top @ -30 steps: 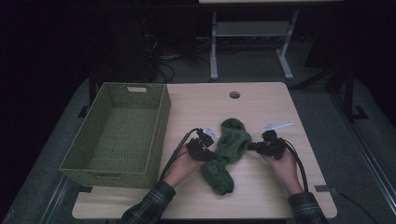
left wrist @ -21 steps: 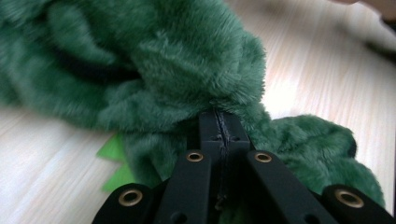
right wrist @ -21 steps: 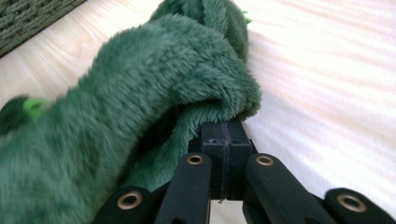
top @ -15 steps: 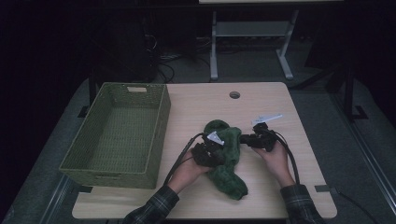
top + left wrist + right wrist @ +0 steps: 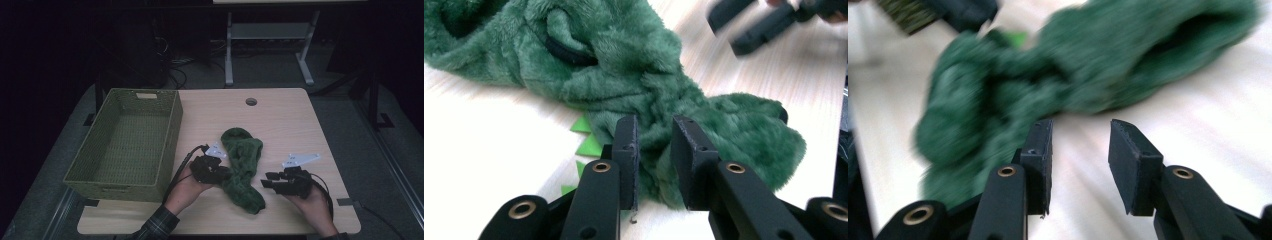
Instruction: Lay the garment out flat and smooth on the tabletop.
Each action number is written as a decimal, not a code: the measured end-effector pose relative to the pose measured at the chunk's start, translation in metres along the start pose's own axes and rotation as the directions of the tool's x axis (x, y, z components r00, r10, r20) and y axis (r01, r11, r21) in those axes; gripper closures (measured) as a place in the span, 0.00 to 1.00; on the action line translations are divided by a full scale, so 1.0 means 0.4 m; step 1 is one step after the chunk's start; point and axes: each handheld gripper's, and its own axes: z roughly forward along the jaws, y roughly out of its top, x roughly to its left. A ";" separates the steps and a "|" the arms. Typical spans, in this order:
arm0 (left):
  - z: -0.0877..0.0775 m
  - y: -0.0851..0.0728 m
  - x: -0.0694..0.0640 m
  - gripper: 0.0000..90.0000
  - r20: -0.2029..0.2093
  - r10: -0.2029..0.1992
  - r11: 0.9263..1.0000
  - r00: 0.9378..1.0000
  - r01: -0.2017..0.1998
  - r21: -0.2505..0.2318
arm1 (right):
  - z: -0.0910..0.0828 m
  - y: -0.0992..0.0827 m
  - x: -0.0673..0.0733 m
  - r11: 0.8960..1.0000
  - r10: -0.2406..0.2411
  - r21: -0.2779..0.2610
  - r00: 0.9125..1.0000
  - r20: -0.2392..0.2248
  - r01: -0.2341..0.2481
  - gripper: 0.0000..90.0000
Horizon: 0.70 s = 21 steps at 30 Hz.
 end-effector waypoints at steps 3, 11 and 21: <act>-0.013 -0.007 0.002 0.77 -0.006 0.002 1.000 1.000 -0.002 -0.003 | 0.010 -0.023 0.033 1.000 -0.015 0.017 1.000 -0.024 0.015 0.66; -0.024 -0.004 -0.006 0.73 -0.006 0.005 0.999 1.000 -0.005 -0.031 | 0.050 -0.055 0.076 0.995 -0.024 0.092 0.998 -0.064 0.029 0.68; -0.030 0.014 -0.034 0.70 0.019 0.047 0.997 0.999 -0.046 -0.056 | 0.039 -0.048 0.062 0.993 -0.055 0.106 0.998 -0.022 0.057 0.94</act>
